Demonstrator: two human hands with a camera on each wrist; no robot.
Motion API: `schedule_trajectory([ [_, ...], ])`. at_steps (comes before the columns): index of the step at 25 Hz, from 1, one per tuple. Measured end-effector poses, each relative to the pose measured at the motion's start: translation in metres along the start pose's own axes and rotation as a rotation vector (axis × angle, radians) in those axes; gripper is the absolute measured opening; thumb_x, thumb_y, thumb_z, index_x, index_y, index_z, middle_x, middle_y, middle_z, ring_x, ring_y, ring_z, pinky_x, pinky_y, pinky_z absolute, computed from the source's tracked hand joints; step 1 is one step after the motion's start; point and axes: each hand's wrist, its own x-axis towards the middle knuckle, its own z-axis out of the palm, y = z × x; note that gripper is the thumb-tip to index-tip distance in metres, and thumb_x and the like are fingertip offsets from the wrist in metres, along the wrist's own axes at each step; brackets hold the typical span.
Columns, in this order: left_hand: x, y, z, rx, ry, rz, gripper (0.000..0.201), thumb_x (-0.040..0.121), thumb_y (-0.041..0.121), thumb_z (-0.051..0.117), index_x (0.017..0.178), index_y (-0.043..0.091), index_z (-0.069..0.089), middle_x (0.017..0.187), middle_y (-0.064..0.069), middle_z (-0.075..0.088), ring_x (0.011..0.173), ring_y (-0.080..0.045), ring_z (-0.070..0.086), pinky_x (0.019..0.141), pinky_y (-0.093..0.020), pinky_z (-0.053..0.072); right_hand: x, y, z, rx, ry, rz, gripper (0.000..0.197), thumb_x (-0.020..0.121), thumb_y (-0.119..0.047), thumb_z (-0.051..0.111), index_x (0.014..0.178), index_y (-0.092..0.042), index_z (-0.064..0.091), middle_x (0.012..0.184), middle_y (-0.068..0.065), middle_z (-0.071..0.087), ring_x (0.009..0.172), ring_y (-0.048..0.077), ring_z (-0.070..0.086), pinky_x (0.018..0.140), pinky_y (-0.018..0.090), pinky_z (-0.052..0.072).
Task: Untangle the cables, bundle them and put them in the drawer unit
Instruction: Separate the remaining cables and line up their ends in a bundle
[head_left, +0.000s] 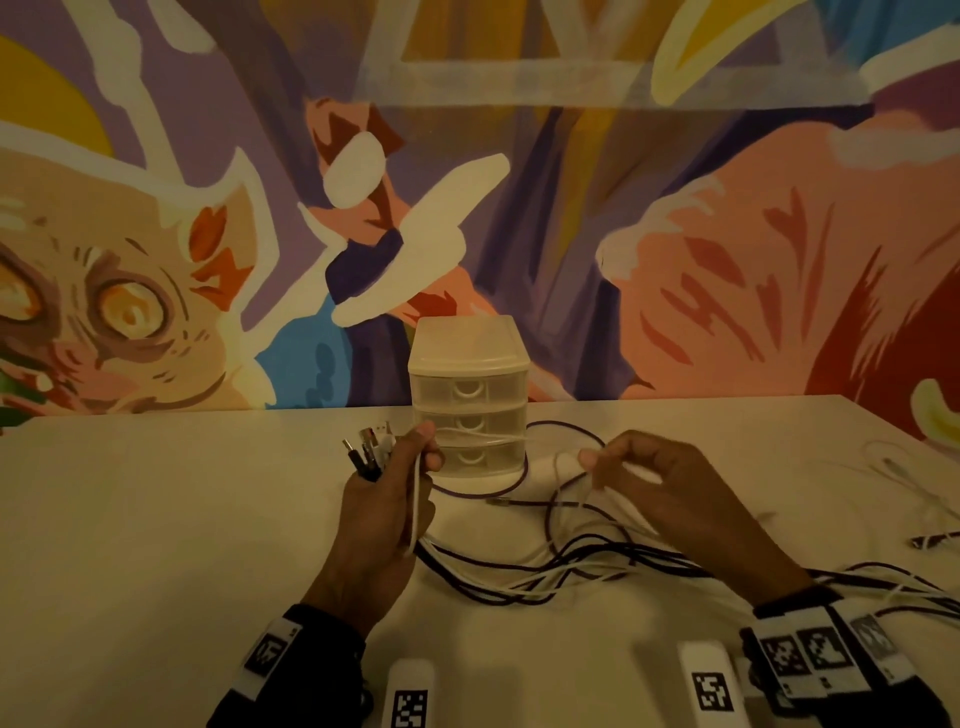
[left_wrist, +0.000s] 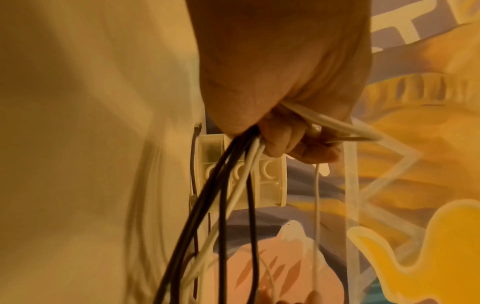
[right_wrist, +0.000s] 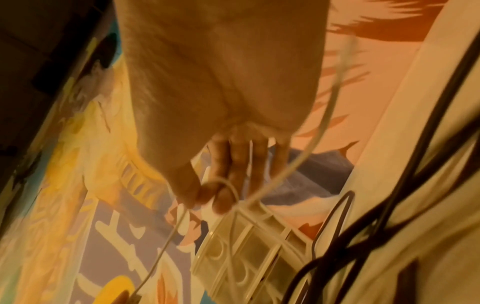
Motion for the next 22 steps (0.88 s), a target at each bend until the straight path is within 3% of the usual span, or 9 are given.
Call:
schedule_trajectory([
  [1,0.001,-0.001,0.000,-0.009,0.001,-0.008,0.028,0.101,0.035,0.070,0.079,0.016,0.070,0.073,-0.003,0.056,0.040,-0.005,0.030,0.035,-0.019,0.027,-0.001,0.000,-0.001,0.003,-0.030,-0.015,0.031,0.092,-0.047,0.077,0.078,-0.019,0.072,0.085,-0.002,0.075,0.086,0.007,0.070,0.089,0.027,0.047],
  [4,0.001,-0.004,0.000,0.021,-0.029,-0.020,0.031,0.096,0.040,0.072,0.074,0.019,0.074,0.075,-0.005,0.055,0.039,-0.005,0.032,0.035,-0.018,0.028,0.003,0.002,-0.011,0.047,0.116,-0.103,0.017,0.096,-0.036,0.076,0.089,-0.020,0.072,0.095,-0.003,0.074,0.096,0.015,0.070,0.094,0.032,0.051],
  [6,-0.001,-0.003,-0.001,0.009,-0.030,-0.011,0.030,0.093,0.043,0.072,0.075,0.019,0.079,0.074,-0.006,0.056,0.040,-0.005,0.030,0.035,-0.019,0.028,0.004,0.001,-0.015,0.123,0.017,-0.097,0.008,0.101,-0.025,0.069,0.100,-0.019,0.075,0.104,-0.003,0.076,0.099,0.019,0.072,0.091,0.032,0.056],
  [9,-0.008,0.002,0.002,0.109,-0.158,-0.011,0.035,0.094,0.046,0.070,0.113,0.020,0.084,0.063,-0.001,0.030,0.047,-0.008,0.019,0.040,-0.022,0.020,0.000,0.004,0.000,0.164,-0.173,-0.017,0.018,0.105,-0.019,0.063,0.110,-0.018,0.080,0.099,0.005,0.079,0.094,0.022,0.074,0.069,0.031,0.060],
  [12,-0.017,-0.003,0.012,0.269,-0.356,-0.024,0.041,0.096,0.045,0.068,0.136,0.034,0.074,0.069,0.000,0.016,0.056,-0.013,0.012,0.047,-0.029,0.013,-0.001,0.004,0.012,0.219,-0.222,0.027,0.020,0.102,-0.021,0.068,0.115,-0.022,0.083,0.095,0.011,0.080,0.087,0.027,0.076,0.064,0.028,0.059],
  [14,-0.021,-0.005,0.017,0.295,-0.402,-0.037,0.038,0.099,0.040,0.066,0.136,0.038,0.073,0.071,-0.005,0.015,0.058,-0.016,0.010,0.049,-0.031,0.012,-0.002,0.003,0.015,0.262,-0.250,0.044,0.021,0.100,-0.022,0.070,0.114,-0.026,0.084,0.095,0.013,0.080,0.083,0.031,0.075,0.069,0.028,0.061],
  [18,-0.023,-0.008,0.020,0.279,-0.406,-0.035,0.033,0.104,0.034,0.061,0.135,0.036,0.074,0.073,-0.010,0.011,0.057,-0.018,0.008,0.048,-0.030,0.012,-0.010,-0.002,0.031,0.230,-0.294,0.072,0.018,0.092,-0.021,0.081,0.110,-0.023,0.085,0.091,0.010,0.081,0.068,0.020,0.071,0.070,0.028,0.058],
  [20,-0.021,-0.010,0.020,0.240,-0.332,-0.034,0.032,0.099,0.038,0.066,0.125,0.028,0.080,0.068,-0.007,0.012,0.055,-0.016,0.009,0.047,-0.029,0.012,-0.011,-0.003,0.037,0.277,-0.270,0.120,0.028,0.086,-0.021,0.089,0.111,-0.016,0.076,0.091,0.010,0.079,0.068,0.016,0.072,0.071,0.033,0.059],
  [22,-0.016,-0.013,0.015,0.149,-0.229,-0.047,0.038,0.091,0.042,0.072,0.117,0.015,0.081,0.067,-0.006,0.013,0.054,-0.015,0.009,0.046,-0.028,0.012,-0.014,-0.001,0.038,0.255,-0.334,0.133,0.049,0.077,-0.030,0.094,0.112,-0.016,0.062,0.095,0.007,0.077,0.074,0.021,0.072,0.076,0.038,0.058],
])
